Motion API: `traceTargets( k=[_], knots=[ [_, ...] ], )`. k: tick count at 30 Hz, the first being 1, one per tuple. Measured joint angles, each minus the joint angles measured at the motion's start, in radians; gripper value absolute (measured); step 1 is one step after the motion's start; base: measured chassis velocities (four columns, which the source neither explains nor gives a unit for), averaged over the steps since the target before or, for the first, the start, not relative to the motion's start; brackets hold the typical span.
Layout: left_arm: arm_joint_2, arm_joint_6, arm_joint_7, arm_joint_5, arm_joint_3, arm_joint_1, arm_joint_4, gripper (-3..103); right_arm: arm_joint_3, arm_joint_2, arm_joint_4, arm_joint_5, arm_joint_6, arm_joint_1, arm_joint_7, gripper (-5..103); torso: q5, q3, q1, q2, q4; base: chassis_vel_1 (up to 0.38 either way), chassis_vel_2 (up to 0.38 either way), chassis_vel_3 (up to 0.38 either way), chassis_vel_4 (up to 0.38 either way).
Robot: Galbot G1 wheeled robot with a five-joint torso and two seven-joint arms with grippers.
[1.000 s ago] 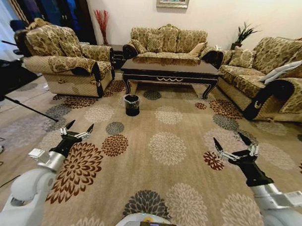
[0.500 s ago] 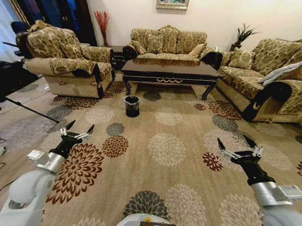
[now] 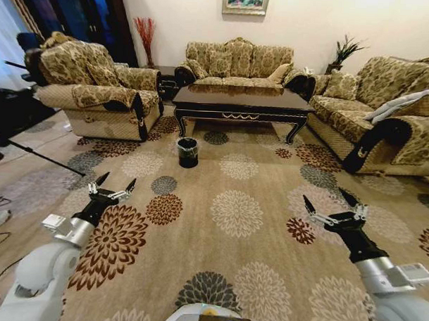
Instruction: Move to the front of the table and pick up the trash from the floor, then place it into the trash bin.
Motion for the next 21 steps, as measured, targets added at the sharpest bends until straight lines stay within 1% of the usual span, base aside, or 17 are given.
traceTargets(
  k=[5, 12, 15, 20, 21],
  knots=[
    [-0.021, -0.012, -0.007, -0.011, -0.037, 0.012, 0.027, 100, -0.001, -0.007, -0.032, -0.025, 0.017, 0.023, -0.002, 100, 0.0, 0.013, 0.01, 0.022, 0.0001, 0.0, 0.0, 0.0, 0.0],
    [-0.028, -0.014, -0.006, -0.013, -0.057, 0.016, 0.031, 100, -0.004, -0.015, -0.044, -0.015, 0.012, 0.047, 0.003, 100, -0.0002, 0.029, 0.021, 0.05, 0.0001, 0.0, 0.0, 0.0, 0.0],
    [-0.027, -0.014, -0.006, -0.016, -0.066, 0.013, 0.032, 100, -0.008, -0.016, -0.053, -0.016, -0.002, 0.056, 0.024, 100, 0.0, 0.038, 0.026, 0.065, 0.0001, 0.0, 0.0, 0.0, 0.0],
    [-0.026, -0.013, -0.006, -0.019, -0.071, 0.01, 0.032, 100, -0.009, -0.016, -0.056, -0.016, -0.015, 0.06, 0.046, 100, 0.0, 0.045, 0.031, 0.076, 0.0, 0.0, 0.0, 0.0, 0.0],
    [-0.023, -0.008, -0.006, -0.026, -0.076, 0.007, 0.025, 100, -0.009, -0.017, -0.059, -0.016, -0.018, 0.06, 0.053, 100, -0.0001, 0.05, 0.036, 0.086, 0.0, 0.0, 0.0, 0.0, 0.0]
  ],
)
